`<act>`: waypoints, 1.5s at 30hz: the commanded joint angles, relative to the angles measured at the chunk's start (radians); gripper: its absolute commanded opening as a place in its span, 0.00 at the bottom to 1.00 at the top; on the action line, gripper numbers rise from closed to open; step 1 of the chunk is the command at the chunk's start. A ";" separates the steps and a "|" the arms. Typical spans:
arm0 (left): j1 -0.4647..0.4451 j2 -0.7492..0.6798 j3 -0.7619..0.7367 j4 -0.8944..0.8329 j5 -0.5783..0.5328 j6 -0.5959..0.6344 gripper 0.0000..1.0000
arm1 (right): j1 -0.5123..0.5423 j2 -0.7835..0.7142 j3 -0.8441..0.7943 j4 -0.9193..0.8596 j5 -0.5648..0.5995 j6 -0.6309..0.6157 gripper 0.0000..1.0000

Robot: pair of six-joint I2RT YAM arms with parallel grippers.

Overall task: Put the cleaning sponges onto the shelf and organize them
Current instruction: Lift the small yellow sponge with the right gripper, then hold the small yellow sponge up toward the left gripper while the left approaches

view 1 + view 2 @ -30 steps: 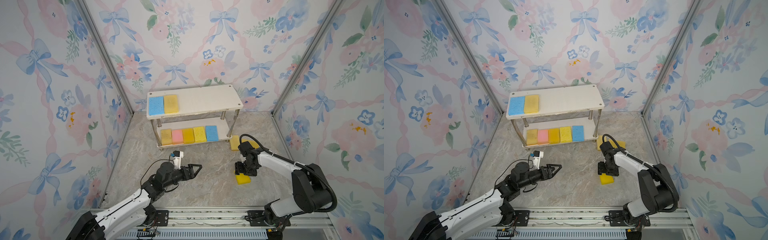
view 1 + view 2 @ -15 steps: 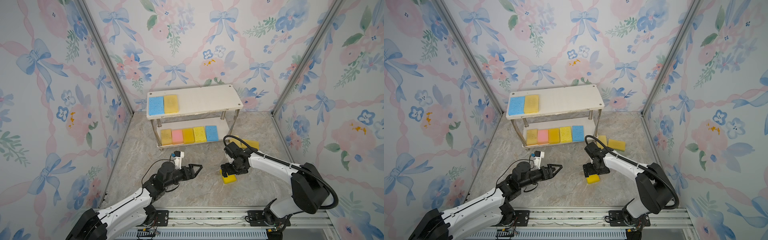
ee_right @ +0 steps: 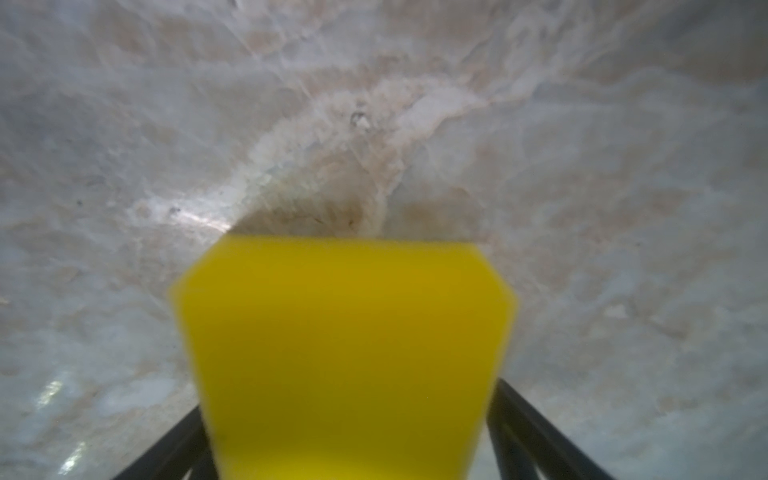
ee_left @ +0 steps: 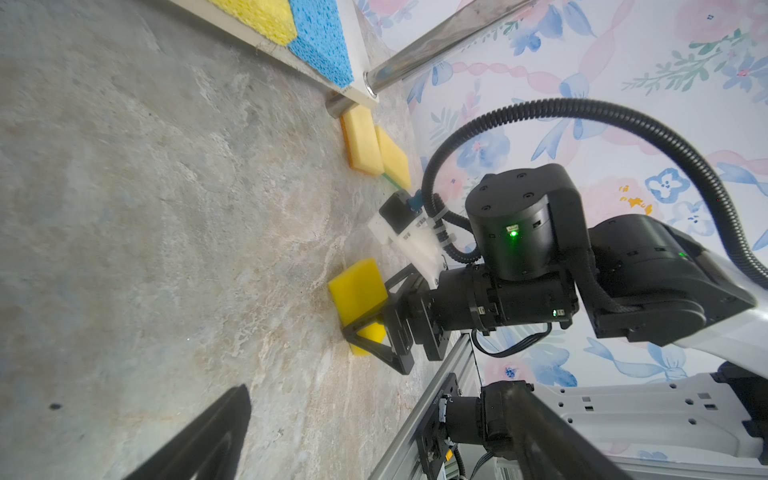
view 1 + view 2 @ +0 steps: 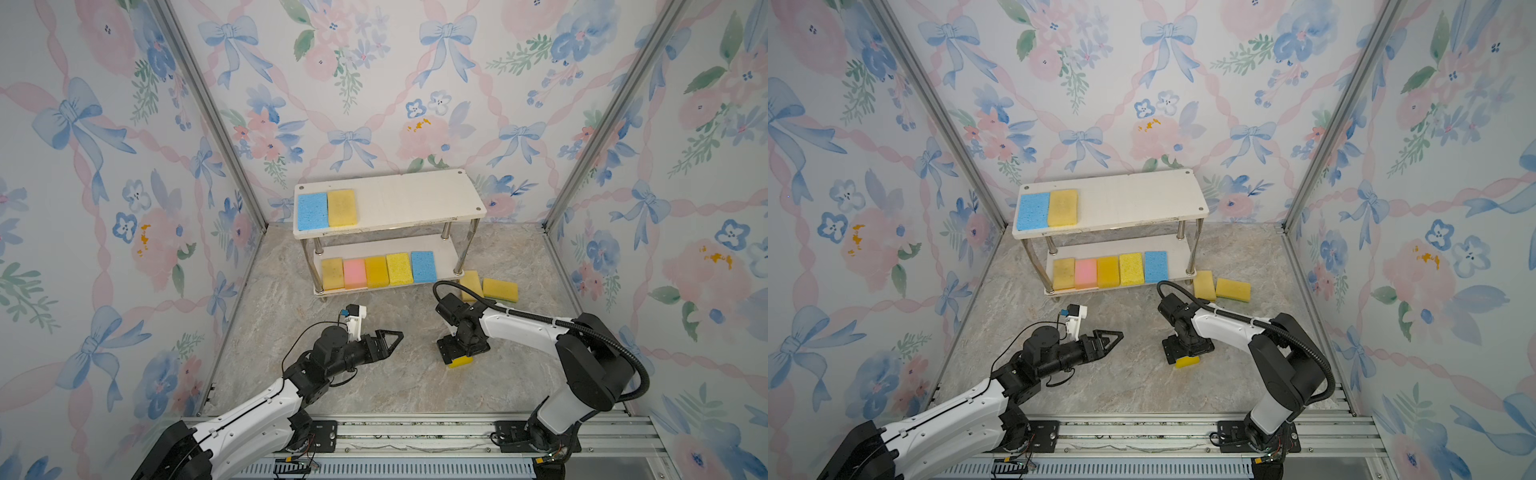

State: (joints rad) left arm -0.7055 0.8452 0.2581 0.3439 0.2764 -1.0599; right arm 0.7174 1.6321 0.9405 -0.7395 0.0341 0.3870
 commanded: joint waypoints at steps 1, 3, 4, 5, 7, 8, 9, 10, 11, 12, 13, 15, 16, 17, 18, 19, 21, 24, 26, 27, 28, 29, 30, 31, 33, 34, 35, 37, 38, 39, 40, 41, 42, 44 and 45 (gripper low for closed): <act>0.006 0.005 -0.007 0.024 -0.006 -0.005 0.98 | 0.019 -0.069 -0.022 0.028 -0.014 -0.017 0.79; 0.006 0.019 -0.003 0.026 -0.004 -0.005 0.98 | 0.019 -0.104 -0.036 0.041 -0.031 -0.031 0.72; 0.006 0.026 -0.003 0.030 -0.002 -0.006 0.98 | 0.019 -0.118 -0.040 0.042 -0.034 -0.038 0.70; 0.006 0.032 -0.002 0.031 0.000 -0.007 0.98 | 0.017 -0.128 -0.039 0.035 -0.035 -0.043 0.69; 0.005 0.041 0.002 0.038 0.009 -0.009 0.98 | 0.020 -0.153 -0.030 0.015 -0.046 -0.054 0.67; 0.004 0.046 0.005 0.039 0.010 -0.009 0.98 | 0.021 -0.166 -0.026 0.010 -0.054 -0.055 0.65; 0.002 0.053 0.007 0.044 0.012 -0.009 0.98 | 0.024 -0.185 -0.021 0.007 -0.069 -0.059 0.63; 0.000 0.062 0.010 0.048 0.013 -0.010 0.98 | 0.032 -0.207 -0.013 0.006 -0.083 -0.059 0.62; -0.003 0.073 0.013 0.054 0.016 -0.011 0.98 | 0.041 -0.227 -0.005 0.005 -0.094 -0.056 0.62; -0.004 0.085 0.016 0.064 0.018 -0.015 0.97 | 0.055 -0.246 0.007 0.000 -0.103 -0.054 0.61; -0.010 0.099 0.019 0.079 0.021 -0.022 0.97 | 0.068 -0.262 0.023 -0.006 -0.110 -0.051 0.61; -0.019 0.128 0.030 0.109 0.026 -0.033 0.96 | 0.093 -0.281 0.054 -0.016 -0.130 -0.047 0.61; -0.028 0.146 0.040 0.116 0.027 -0.034 0.95 | 0.106 -0.288 0.070 -0.018 -0.137 -0.041 0.61; -0.037 0.161 0.051 0.122 0.024 -0.034 0.95 | 0.119 -0.292 0.081 -0.020 -0.144 -0.037 0.61; -0.049 0.177 0.067 0.126 0.022 -0.032 0.95 | 0.133 -0.294 0.098 -0.022 -0.153 -0.033 0.61; -0.057 0.193 0.081 0.128 0.020 -0.031 0.95 | 0.147 -0.294 0.115 -0.025 -0.158 -0.029 0.61; -0.073 0.214 0.102 0.130 0.015 -0.028 0.93 | 0.172 -0.290 0.142 -0.033 -0.160 -0.023 0.61; -0.084 0.235 0.121 0.133 0.006 -0.026 0.91 | 0.204 -0.283 0.177 -0.038 -0.163 -0.020 0.61; -0.090 0.236 0.124 0.134 0.002 -0.028 0.90 | 0.218 -0.275 0.190 -0.040 -0.165 -0.017 0.61; -0.091 0.234 0.126 0.136 0.000 -0.029 0.89 | 0.226 -0.271 0.197 -0.038 -0.163 -0.016 0.61; -0.092 0.232 0.126 0.135 -0.001 -0.031 0.89 | 0.233 -0.266 0.202 -0.038 -0.164 -0.017 0.61; -0.094 0.230 0.124 0.135 -0.004 -0.033 0.89 | 0.239 -0.260 0.206 -0.038 -0.164 -0.014 0.61; -0.096 0.229 0.124 0.135 -0.006 -0.032 0.88 | 0.245 -0.253 0.211 -0.036 -0.163 -0.013 0.61; -0.097 0.229 0.122 0.136 -0.006 -0.034 0.87 | 0.251 -0.249 0.215 -0.032 -0.164 -0.012 0.61; -0.098 0.230 0.119 0.137 -0.008 -0.035 0.83 | 0.264 -0.239 0.224 -0.025 -0.169 -0.010 0.61; -0.098 0.230 0.119 0.137 -0.009 -0.035 0.80 | 0.271 -0.233 0.228 -0.019 -0.169 -0.007 0.61; -0.098 0.229 0.118 0.139 -0.011 -0.036 0.78 | 0.274 -0.228 0.231 -0.014 -0.173 -0.004 0.61; -0.098 0.226 0.118 0.142 -0.014 -0.037 0.69 | 0.283 -0.217 0.234 -0.001 -0.182 0.002 0.60; -0.099 0.223 0.118 0.143 -0.014 -0.037 0.64 | 0.284 -0.212 0.235 0.003 -0.184 0.005 0.60; -0.098 0.220 0.118 0.146 -0.014 -0.037 0.59 | 0.285 -0.209 0.236 0.005 -0.184 0.008 0.60; -0.098 0.215 0.116 0.147 -0.014 -0.035 0.54 | 0.285 -0.209 0.236 0.010 -0.184 0.009 0.60; -0.100 0.212 0.114 0.147 -0.013 -0.035 0.50 | 0.285 -0.211 0.235 0.015 -0.184 0.010 0.60; -0.098 0.206 0.111 0.147 -0.012 -0.036 0.43 | 0.286 -0.217 0.230 0.021 -0.184 0.011 0.60; -0.098 0.192 0.106 0.147 -0.009 -0.034 0.30 | 0.284 -0.230 0.225 0.026 -0.182 0.013 0.64; -0.099 0.183 0.103 0.148 -0.008 -0.034 0.24 | 0.280 -0.240 0.223 0.023 -0.180 0.015 0.69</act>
State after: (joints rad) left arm -0.7994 1.0588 0.3649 0.4744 0.2695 -1.1057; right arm 0.9924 1.4158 1.1393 -0.7277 -0.1436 0.3878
